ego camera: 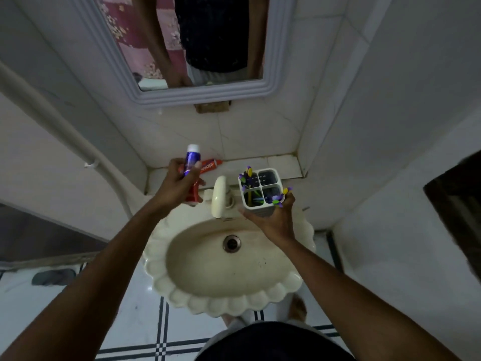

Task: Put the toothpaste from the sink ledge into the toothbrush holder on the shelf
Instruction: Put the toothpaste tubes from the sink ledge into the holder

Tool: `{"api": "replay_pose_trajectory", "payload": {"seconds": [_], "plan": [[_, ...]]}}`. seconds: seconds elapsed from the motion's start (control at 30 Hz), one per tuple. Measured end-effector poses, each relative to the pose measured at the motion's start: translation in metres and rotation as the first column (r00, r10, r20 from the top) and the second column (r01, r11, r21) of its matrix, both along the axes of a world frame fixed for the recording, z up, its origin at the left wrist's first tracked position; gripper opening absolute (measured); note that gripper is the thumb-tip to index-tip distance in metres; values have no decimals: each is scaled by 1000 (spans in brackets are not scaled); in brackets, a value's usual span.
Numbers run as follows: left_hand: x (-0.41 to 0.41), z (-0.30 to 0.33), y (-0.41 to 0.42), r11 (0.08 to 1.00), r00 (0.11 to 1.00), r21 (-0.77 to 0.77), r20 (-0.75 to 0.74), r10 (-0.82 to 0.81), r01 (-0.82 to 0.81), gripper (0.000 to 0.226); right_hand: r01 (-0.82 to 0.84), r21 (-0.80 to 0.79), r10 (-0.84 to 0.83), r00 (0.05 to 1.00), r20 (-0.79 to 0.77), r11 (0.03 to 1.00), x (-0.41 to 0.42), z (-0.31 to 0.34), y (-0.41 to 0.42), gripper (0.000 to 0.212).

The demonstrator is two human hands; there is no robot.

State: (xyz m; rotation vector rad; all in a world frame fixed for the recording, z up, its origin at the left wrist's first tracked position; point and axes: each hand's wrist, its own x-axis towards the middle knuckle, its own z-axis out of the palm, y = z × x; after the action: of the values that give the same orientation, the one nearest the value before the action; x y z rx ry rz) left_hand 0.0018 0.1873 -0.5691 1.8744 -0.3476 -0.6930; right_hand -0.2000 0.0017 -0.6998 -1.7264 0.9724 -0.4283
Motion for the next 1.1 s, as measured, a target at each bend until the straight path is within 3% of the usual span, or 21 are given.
{"api": "replay_pose_trajectory", "payload": {"seconds": [0.1, 0.17, 0.23, 0.3, 0.47, 0.7, 0.87, 0.97, 1.1], "plan": [[-5, 30, -37, 976, 974, 29, 73, -216, 214, 46, 11, 22, -11, 1000, -29, 1000, -4, 6, -3, 119], [-8, 41, -63, 903, 870, 216, 260, -419, 371, 46, -17, 28, 18, 999, -34, 999, -3, 6, -8, 119], [-14, 46, -88, 821, 703, 447, 451, -549, 355, 39, -41, 41, 42, 998, -37, 998, -3, 7, -12, 121], [-23, 47, -110, 757, 570, 586, 531, -627, 288, 30, -61, 51, 63, 997, -34, 997, -6, 10, -15, 119], [-35, 39, -141, 668, 413, 720, 559, -719, 188, 21, -109, 63, 111, 993, -39, 992, -9, 22, -19, 119], [-34, 33, -144, 847, 530, 480, 669, -521, 227, 24, -122, 82, 130, 988, -89, 989, -9, 28, -22, 134], [-15, 21, -115, 953, 745, 243, 599, -293, 180, 13, -111, 49, 117, 982, -146, 993, -7, 20, -27, 150], [0, 6, -90, 984, 832, 167, 535, -148, 68, 14, -104, 36, 108, 987, -115, 994, -4, 25, -29, 134], [23, -18, -58, 972, 849, 223, 526, -55, -75, 17, -79, 14, 79, 995, -68, 997, 6, 35, -36, 112]]}}
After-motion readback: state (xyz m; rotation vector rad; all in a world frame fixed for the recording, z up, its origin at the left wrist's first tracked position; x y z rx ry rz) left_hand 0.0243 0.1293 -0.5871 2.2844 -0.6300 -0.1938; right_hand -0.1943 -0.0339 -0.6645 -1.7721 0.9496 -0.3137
